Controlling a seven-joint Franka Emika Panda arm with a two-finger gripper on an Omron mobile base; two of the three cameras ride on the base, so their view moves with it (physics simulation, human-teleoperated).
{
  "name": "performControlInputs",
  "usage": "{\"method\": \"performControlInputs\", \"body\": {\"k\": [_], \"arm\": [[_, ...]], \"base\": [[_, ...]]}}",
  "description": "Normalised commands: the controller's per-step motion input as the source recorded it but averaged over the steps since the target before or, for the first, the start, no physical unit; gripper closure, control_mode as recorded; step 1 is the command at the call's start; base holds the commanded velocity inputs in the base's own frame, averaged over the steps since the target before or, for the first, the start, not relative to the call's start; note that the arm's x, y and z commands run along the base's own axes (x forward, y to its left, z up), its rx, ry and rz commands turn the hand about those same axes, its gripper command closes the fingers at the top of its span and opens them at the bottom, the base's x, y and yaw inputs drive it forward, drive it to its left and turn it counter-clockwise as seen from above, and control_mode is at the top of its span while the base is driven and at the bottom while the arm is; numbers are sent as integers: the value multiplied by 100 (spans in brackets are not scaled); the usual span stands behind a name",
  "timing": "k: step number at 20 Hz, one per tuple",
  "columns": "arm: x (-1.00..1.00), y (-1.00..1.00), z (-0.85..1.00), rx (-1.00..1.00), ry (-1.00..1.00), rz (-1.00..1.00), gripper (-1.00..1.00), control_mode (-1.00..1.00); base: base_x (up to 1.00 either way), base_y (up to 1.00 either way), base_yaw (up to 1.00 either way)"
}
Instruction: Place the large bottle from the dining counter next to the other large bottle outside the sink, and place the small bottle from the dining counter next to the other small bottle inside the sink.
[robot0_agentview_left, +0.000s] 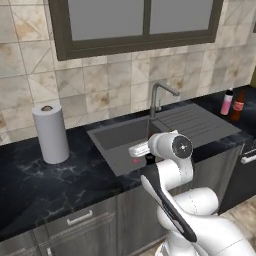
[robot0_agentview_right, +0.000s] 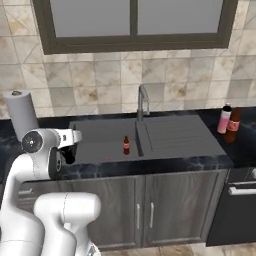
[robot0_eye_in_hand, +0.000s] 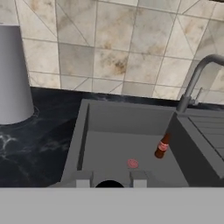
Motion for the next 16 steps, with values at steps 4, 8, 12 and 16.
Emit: {"method": "performControlInputs", "body": {"k": [4, 8, 12, 16], "arm": [[0, 0, 0, 0, 0, 0, 100, 100], [0, 0, 0, 0, 0, 0, 100, 100], [0, 0, 0, 0, 0, 0, 100, 100], [0, 0, 0, 0, 0, 0, 100, 100]], "base": [[1, -52, 20], [11, -21, 14], [22, -5, 8], [40, 0, 0]]}}
